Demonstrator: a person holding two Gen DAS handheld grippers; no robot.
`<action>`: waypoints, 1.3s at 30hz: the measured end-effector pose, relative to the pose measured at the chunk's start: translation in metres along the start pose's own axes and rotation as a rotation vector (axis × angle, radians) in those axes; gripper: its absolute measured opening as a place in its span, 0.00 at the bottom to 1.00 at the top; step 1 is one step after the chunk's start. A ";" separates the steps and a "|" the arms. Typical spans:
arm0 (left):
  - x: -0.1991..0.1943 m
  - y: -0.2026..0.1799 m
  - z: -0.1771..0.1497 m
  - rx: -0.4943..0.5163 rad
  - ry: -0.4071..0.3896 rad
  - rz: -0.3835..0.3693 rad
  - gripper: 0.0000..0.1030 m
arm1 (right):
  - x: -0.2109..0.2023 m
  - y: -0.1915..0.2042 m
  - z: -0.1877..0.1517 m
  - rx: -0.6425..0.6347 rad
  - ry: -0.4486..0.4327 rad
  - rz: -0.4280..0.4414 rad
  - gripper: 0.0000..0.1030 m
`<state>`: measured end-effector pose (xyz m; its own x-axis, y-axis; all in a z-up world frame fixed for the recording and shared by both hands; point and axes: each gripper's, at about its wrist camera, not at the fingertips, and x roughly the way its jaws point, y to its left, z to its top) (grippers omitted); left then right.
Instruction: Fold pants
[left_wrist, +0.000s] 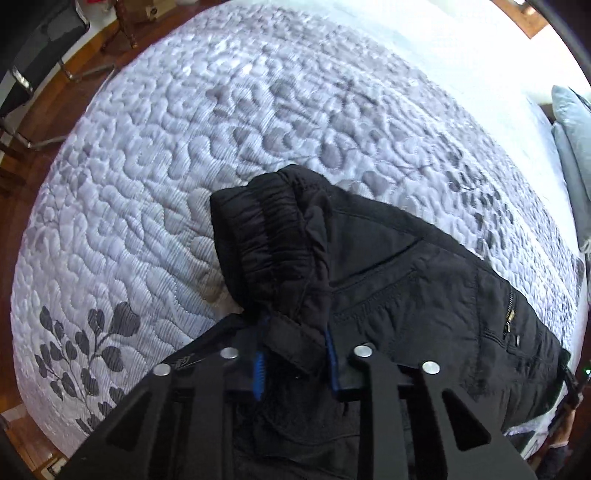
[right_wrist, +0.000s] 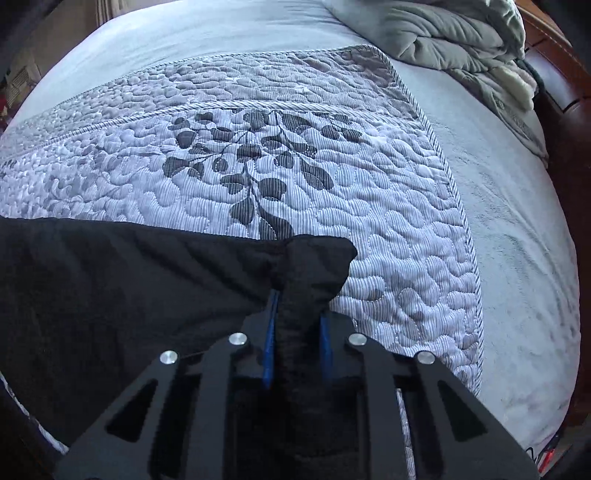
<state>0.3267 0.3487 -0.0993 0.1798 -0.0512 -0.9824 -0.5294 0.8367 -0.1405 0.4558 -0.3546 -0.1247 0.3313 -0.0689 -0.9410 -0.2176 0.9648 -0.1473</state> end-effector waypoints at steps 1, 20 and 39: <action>-0.007 -0.004 -0.005 0.013 -0.020 0.003 0.21 | -0.003 -0.002 -0.001 -0.009 -0.008 -0.005 0.16; -0.144 0.039 -0.133 0.115 -0.499 -0.342 0.20 | -0.205 0.002 -0.116 -0.060 -0.653 0.067 0.14; -0.092 0.145 -0.292 -0.017 -0.493 -0.445 0.23 | -0.201 -0.049 -0.334 0.308 -0.579 0.130 0.14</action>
<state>-0.0085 0.3153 -0.0648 0.7408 -0.1306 -0.6589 -0.3294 0.7842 -0.5258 0.0934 -0.4726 -0.0300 0.7779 0.1167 -0.6174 -0.0452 0.9904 0.1304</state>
